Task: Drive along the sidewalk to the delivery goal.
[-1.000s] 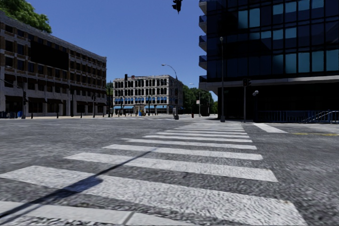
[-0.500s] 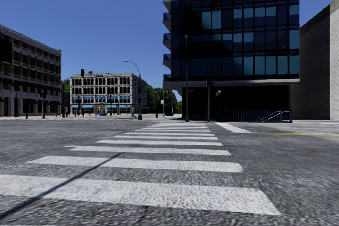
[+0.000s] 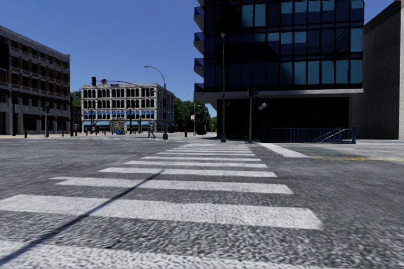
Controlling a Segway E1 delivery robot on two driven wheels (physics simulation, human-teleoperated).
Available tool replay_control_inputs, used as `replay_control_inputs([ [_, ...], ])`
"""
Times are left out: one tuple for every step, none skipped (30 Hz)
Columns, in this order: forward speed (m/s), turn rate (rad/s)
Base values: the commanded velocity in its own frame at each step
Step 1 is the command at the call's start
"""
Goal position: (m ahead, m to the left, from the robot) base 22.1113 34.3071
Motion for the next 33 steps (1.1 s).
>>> replay_control_inputs([
  [1.32, 0.0],
  [1.33, 0.0],
  [1.33, 0.0],
  [1.33, 0.0],
  [1.33, 0.0],
  [1.33, 0.0],
  [1.33, 0.0],
  [1.33, 0.0],
  [1.33, 0.0],
  [1.33, 0.0],
  [1.33, 0.0],
  [1.33, 0.0],
  [1.33, 0.0],
  [1.33, 0.0],
  [1.33, 0.0],
  [1.33, 0.0],
  [1.33, 0.0],
  [1.33, 0.0],
  [1.33, 0.0],
  [1.33, 0.0],
  [1.33, 0.0],
  [1.34, 0.0],
  [1.61, 0.0],
  [2.0, 0.0],
  [2.0, 0.0],
  [2.0, 0.0],
  [2.0, 0.0],
  [2.0, 0.0],
  [2.0, 0.0],
  [2.0, 0.0],
  [2.0, 0.0],
  [2.0, 0.0],
  [2.0, 0.0],
])
